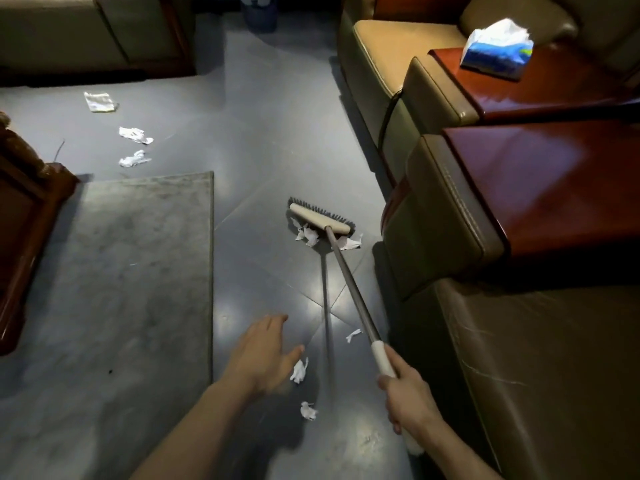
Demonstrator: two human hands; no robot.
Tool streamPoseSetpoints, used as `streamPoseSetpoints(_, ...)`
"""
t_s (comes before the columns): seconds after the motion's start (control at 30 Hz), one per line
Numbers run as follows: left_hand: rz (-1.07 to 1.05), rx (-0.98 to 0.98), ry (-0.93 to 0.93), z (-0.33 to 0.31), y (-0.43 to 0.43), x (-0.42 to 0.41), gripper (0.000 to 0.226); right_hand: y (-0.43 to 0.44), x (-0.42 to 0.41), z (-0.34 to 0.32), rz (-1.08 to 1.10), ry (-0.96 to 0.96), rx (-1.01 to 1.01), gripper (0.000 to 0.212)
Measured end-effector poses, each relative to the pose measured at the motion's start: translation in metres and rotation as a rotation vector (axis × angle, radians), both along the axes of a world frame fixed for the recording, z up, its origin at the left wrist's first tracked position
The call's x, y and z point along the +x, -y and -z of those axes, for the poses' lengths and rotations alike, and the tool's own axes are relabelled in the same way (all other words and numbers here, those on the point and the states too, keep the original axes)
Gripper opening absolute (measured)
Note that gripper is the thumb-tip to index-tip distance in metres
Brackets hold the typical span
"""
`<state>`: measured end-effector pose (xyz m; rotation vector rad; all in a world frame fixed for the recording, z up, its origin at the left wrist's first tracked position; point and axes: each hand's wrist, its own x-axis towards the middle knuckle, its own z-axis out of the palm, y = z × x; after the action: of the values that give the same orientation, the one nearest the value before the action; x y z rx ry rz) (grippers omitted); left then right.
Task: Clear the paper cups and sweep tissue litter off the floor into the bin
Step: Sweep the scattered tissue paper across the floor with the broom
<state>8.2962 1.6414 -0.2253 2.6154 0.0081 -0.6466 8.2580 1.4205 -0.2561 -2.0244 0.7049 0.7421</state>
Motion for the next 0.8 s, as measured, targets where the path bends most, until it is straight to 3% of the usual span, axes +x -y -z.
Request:
streamPoseSetpoints(0.17,-0.089,-0.046,0.008,0.009,0.014,0.006,0.064,0.019,0.063,0.001,0.008,0.111,-0.002,0.059)
streamPoseSetpoints(0.4,-0.154,-0.002,-0.006,0.025,0.013,0.006,0.065,0.056,0.165,0.031,-0.098,0.053,-0.105,0.059)
streamPoseSetpoints(0.57,-0.179,0.017,-0.022,0.036,0.01,-0.008,0.065,0.049,0.151,0.055,-0.171,-0.015,-0.092,0.061)
streamPoseSetpoints(0.8,-0.183,0.003,-0.022,0.042,0.009,-0.055,0.065,0.041,0.069,0.069,-0.161,-0.098,-0.044,0.072)
